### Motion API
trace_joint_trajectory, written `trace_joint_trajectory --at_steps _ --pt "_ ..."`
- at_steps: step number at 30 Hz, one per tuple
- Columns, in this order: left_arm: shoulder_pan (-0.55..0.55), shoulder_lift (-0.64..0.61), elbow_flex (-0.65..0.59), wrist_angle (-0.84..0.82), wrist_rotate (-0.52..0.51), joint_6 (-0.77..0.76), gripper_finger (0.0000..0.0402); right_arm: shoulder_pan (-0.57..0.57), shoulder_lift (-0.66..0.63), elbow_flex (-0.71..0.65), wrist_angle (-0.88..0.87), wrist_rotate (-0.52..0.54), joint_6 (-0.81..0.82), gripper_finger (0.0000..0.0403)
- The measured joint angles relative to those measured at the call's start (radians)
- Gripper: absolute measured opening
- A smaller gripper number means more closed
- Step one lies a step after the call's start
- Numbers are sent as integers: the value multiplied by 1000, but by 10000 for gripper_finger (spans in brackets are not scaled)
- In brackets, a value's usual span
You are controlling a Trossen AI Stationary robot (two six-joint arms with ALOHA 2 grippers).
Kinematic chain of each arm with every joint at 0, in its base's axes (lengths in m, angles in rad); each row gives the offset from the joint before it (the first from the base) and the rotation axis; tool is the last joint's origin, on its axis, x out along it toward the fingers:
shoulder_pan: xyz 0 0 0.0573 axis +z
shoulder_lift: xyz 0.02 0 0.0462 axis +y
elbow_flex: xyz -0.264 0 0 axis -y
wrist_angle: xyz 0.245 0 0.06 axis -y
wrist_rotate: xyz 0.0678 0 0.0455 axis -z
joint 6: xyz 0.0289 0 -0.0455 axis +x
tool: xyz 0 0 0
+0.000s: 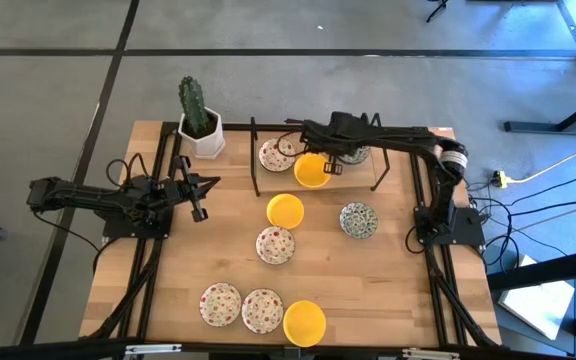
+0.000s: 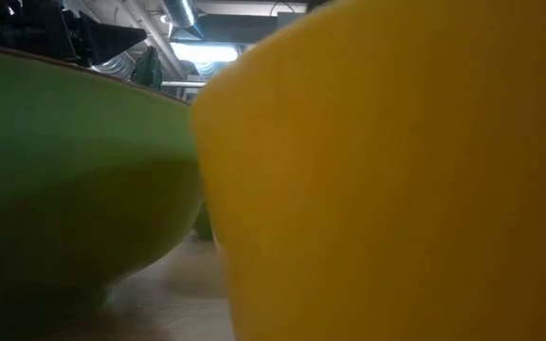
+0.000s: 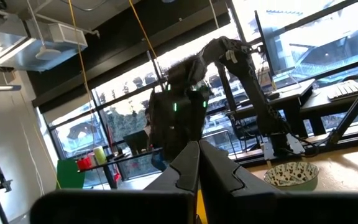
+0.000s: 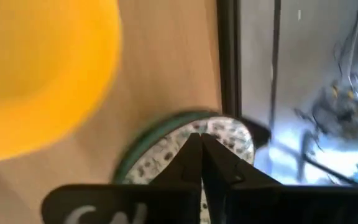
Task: Pick & Place Mini bowls
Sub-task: Stack the green patterned bowl on the green patterned bowl on the shelf
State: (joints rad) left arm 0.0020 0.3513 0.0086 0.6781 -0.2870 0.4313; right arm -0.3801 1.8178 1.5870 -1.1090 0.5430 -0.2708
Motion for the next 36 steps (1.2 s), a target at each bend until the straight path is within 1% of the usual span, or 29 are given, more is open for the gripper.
trace_joint_trajectory --at_steps 2,4,6,9,12,13,14,17,20,21,23,25,27,32,36 --pt "0 0 0 6 0 -1 7 22 -41 18 27 -42 -5 2" --pt "0 0 0 8 0 -2 6 54 -101 20 80 -108 -37 2" --pt "0 0 0 8 0 -2 4 101 -184 9 182 -213 -112 2" --pt "0 0 0 7 1 -4 2 217 -329 -49 348 -371 -263 1" --pt "0 0 0 -2 22 -57 1 316 -461 -131 519 -573 -281 1" --pt "0 0 0 -3 34 -73 1 347 -508 -163 571 -627 -266 1" --pt "0 0 0 -3 49 -85 2 378 -557 -198 621 -658 -245 1" --pt "0 0 0 -4 77 -96 5 473 -696 -321 743 -671 -180 1" --pt "0 0 0 -6 72 -116 4 539 -815 -445 759 -644 -55 1" --pt "0 0 0 -8 71 -127 3 554 -855 -489 752 -640 8 1" --pt "0 0 0 -14 71 -134 2 573 -937 -577 752 -665 145 2" --pt "0 0 0 -24 71 -133 1 585 -1013 -674 813 -695 239 6" --pt "0 0 0 -32 71 -133 1 593 -1079 -773 877 -700 300 9" --pt "0 0 0 -34 69 -133 8 594 -1226 -1001 1032 -707 320 6" --pt "0 0 0 -34 69 -132 10 589 -1317 -1205 1308 -738 318 3"
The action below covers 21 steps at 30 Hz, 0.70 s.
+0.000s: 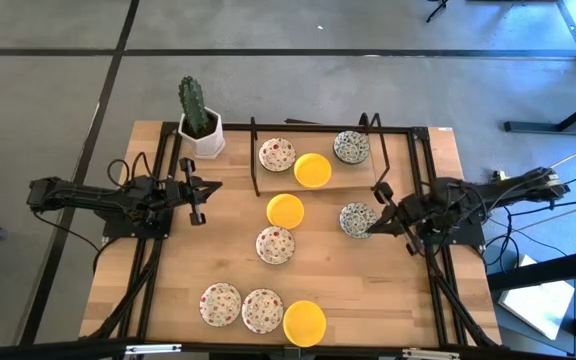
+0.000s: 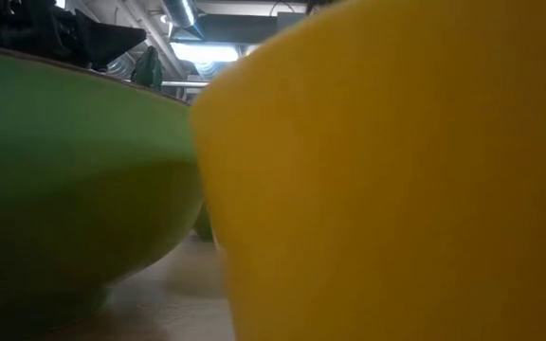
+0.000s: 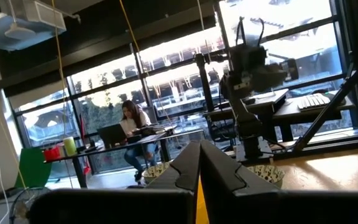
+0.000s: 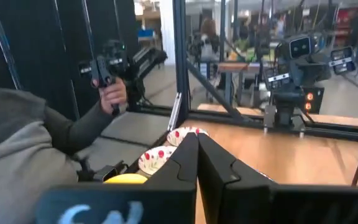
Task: Pick & Place Mini bowls
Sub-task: Stack the green patterned bowl on the green patterned bowl on the shelf
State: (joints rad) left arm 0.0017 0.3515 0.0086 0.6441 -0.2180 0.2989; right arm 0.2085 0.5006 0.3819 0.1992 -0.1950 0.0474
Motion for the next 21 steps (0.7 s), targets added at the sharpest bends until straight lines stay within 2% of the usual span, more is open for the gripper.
trace_joint_trajectory --at_steps 3,8,14,18,21 --pt "0 0 0 0 0 1 7 -19 -61 -85 67 -1 19 4" --pt "0 0 0 0 0 2 3 -58 -199 -143 46 -7 2 4" --pt "0 0 0 0 0 2 8 -84 -366 -145 -38 -7 -3 4" --pt "0 0 0 -1 -1 2 4 -84 -409 -148 -122 -7 -12 5" --pt "0 0 0 2 0 -3 2 -84 -429 -148 -179 43 -49 4"
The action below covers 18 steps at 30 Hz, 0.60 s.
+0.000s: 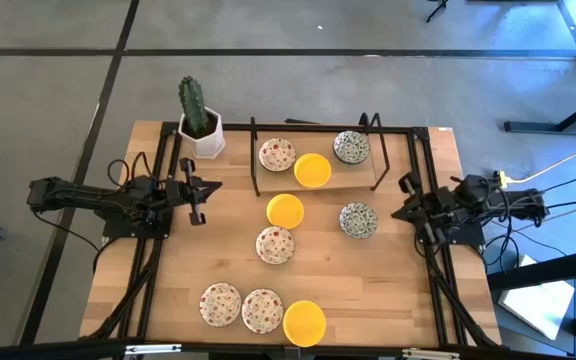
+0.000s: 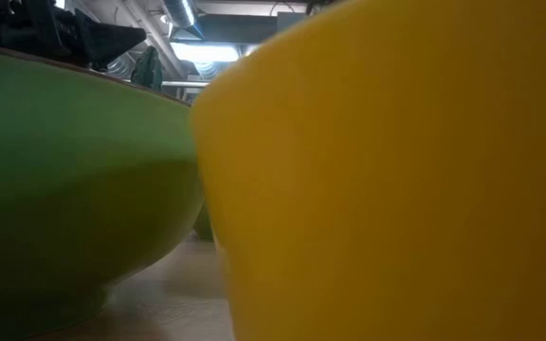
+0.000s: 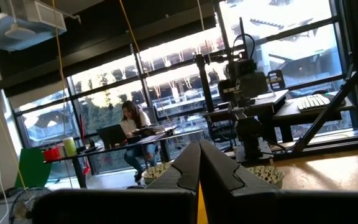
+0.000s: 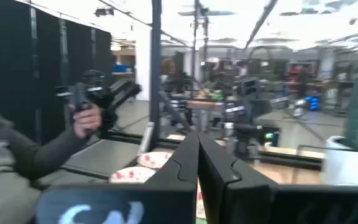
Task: Pick & Place Mini bowls
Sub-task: Stack the green patterned bowl on the green patterned bowl on the shelf
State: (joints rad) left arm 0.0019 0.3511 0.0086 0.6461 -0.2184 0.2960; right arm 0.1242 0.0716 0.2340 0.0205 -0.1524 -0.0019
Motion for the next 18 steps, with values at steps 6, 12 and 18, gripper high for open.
trace_joint_trajectory --at_steps 6,12,18 --pt "0 0 0 0 0 -61 5 0 -6 -60 49 13 -13 4" --pt "0 0 2 -13 0 -112 1 0 -7 -134 80 64 -31 5" --pt "-39 14 129 -157 51 -210 1 0 -7 -136 92 107 -24 5"
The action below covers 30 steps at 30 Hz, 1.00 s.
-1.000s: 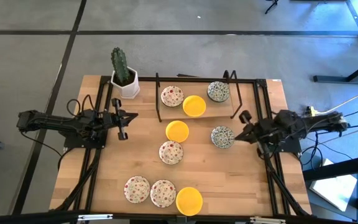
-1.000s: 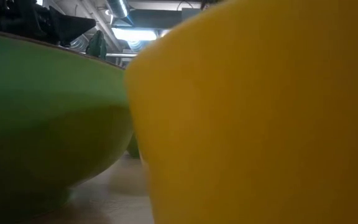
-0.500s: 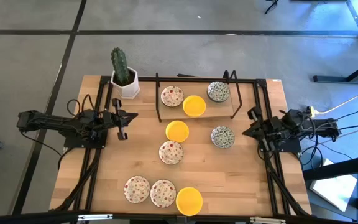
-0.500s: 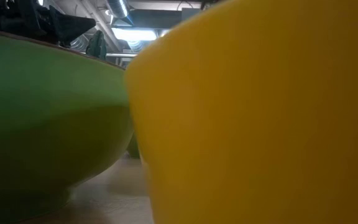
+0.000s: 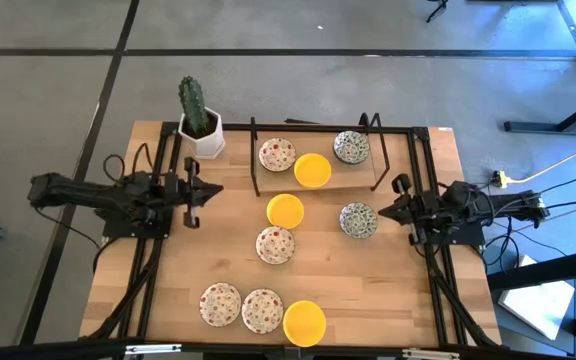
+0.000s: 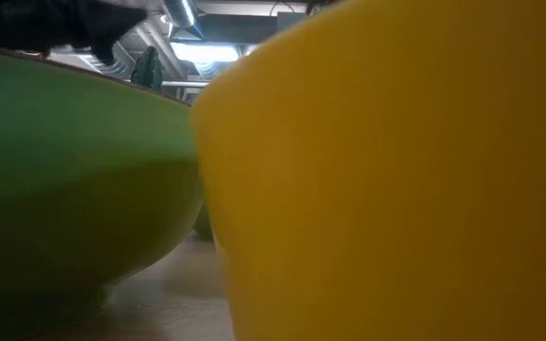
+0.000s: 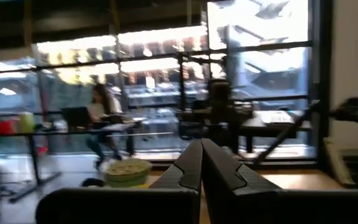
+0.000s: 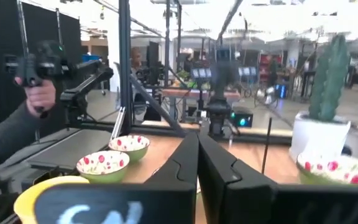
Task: Pick & Place Mini bowls
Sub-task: Stack the green patterned bowl on the green patterned bowl on the shelf
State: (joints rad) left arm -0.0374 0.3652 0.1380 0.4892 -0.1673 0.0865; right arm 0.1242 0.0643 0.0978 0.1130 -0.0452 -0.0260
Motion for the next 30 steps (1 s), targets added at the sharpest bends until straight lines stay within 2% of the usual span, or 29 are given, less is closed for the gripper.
trace_joint_trajectory --at_steps 2,4,8,11,17,21,22,26,30 --pt "-57 45 104 -81 -37 -28 1 0 0 0 -10 0 23 5" --pt "-137 130 228 -184 -132 -21 2 0 0 0 -10 0 26 5" --pt "-295 373 510 -531 -393 -77 2 0 0 0 -10 0 26 6" --pt "-397 574 731 -840 -463 -198 3 0 0 0 -20 -22 53 6" --pt "-584 935 1121 -1339 -424 -496 3 0 0 1 -29 -79 79 6" --pt "-678 1099 1263 -1599 -360 -572 3 0 0 1 -29 -80 89 6" --pt "-695 1125 1276 -1617 -332 -584 3 0 0 1 -29 -80 93 6" --pt "-723 1199 1290 -1617 -99 -575 3 0 0 1 -28 -80 94 6" --pt "-711 1236 1290 -1647 -67 -668 2 0 0 1 -35 -87 93 6"
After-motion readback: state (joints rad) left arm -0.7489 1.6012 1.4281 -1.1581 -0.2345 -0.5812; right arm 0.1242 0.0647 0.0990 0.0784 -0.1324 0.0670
